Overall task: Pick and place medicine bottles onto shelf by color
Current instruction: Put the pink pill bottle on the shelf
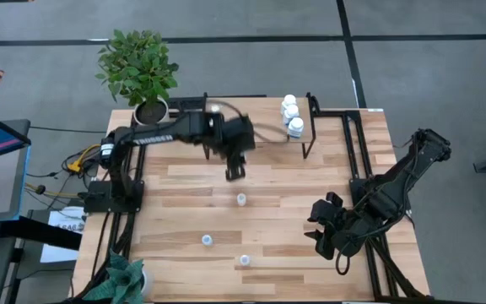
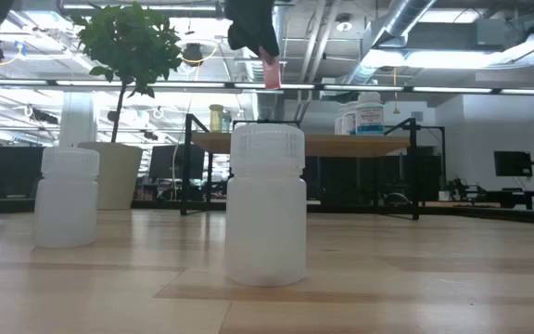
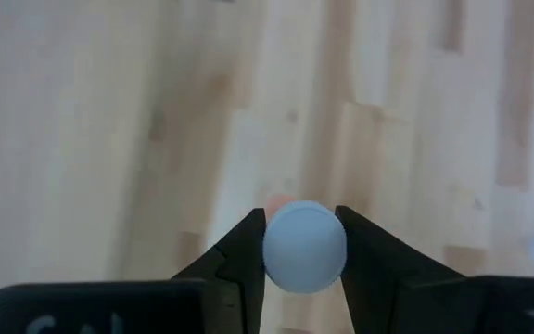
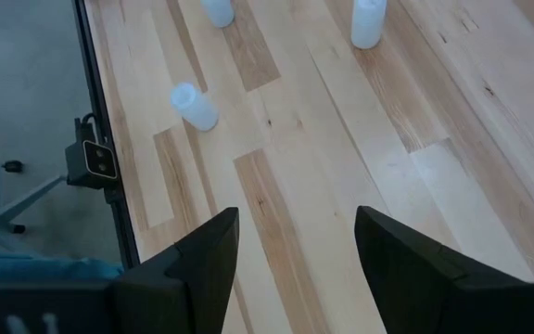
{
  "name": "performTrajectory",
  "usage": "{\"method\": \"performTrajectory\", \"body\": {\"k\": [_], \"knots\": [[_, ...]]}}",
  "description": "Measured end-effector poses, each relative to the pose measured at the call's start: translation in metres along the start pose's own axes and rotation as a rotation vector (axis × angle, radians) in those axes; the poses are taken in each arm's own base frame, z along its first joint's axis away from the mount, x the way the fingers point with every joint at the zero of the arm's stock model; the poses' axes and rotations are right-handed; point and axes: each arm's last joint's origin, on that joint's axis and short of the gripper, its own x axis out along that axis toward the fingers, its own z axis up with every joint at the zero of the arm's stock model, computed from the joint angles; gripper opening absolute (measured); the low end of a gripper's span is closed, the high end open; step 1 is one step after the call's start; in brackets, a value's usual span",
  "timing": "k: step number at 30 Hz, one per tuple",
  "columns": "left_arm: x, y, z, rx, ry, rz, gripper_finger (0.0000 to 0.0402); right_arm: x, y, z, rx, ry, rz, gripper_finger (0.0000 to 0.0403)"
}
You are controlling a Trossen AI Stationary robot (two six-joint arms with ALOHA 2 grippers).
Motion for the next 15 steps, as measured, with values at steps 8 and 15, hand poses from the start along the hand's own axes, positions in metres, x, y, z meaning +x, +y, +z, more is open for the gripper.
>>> {"method": "performTrajectory", "body": {"k": [8, 15], "knots": [[-0.02, 0.073, 0.006, -0.097, -0.081, 0.134, 0.009, 0.0, 0.0, 0.0, -0.001, -0.001, -0.001, 0.024], [-0.026, 0.123, -0.004, -0.213, -0.082, 0.225, 0.009, 0.0, 0.0, 0.0, -0.002, -0.004, -0.003, 0.024]]}}
